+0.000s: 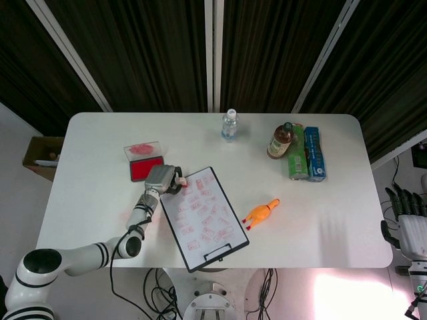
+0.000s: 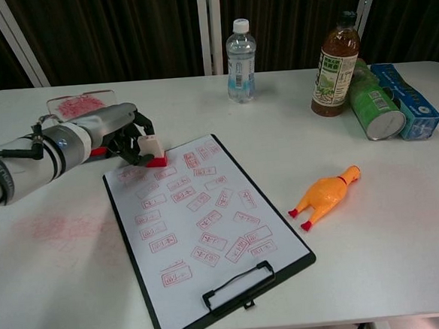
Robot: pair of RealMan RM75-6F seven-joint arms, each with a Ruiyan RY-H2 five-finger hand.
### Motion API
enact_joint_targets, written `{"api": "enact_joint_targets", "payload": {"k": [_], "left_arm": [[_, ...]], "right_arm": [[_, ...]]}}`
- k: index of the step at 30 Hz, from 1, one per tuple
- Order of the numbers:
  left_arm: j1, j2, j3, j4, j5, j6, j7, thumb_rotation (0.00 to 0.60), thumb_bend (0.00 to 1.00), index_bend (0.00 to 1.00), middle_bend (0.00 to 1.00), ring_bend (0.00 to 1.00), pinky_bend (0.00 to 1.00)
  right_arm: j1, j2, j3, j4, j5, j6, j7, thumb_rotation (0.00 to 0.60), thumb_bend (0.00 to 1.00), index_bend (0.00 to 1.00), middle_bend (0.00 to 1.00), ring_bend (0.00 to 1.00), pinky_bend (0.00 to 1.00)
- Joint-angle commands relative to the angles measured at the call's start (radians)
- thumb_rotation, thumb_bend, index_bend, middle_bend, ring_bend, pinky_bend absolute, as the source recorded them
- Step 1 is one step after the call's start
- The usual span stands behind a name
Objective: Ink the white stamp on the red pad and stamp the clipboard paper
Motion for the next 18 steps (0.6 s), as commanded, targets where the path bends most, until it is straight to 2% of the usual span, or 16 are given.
{"api": "enact_joint_targets", "payload": {"k": [1,5,12,16,18], "left_arm": [[0.000,0.006,-0.006,-0.010,0.001,0.001,-0.005,0.600,0.45,0.68,0.70,0.61,0.73],[0.003,0.046,-0.037,-0.071,-0.005,0.008,-0.027,0.600,0.45,0.68,0.70,0.61,0.73],[0.041,0.193,-0.086,-0.310,-0.002,0.091,-0.051,0.600,0.45,0.68,0.70,0.61,0.73],[0.085,0.278,-0.065,-0.440,0.015,0.138,-0.050,0.600,0.45,0.68,0.70,0.61,0.73],[0.118,0.321,-0.025,-0.498,0.030,0.152,-0.050,0.600,0.45,0.68,0.70,0.61,0.73]], "right_arm": [[-0.002,0.001,0.001,0.002,-0.002,0.005,0.005,0.600,0.39,0.00,0.00,0.00,0.00],[-0.001,0.001,0.003,0.000,-0.010,0.012,0.009,0.600,0.39,0.00,0.00,0.00,0.00],[0.005,0.003,0.004,-0.011,-0.021,0.015,0.004,0.600,0.39,0.00,0.00,0.00,0.00],[0.005,0.001,0.001,-0.013,-0.028,0.017,0.000,0.600,0.39,0.00,0.00,0.00,0.00],[0.005,-0.001,0.001,-0.013,-0.029,0.017,0.000,0.600,0.39,0.00,0.00,0.00,0.00]]}}
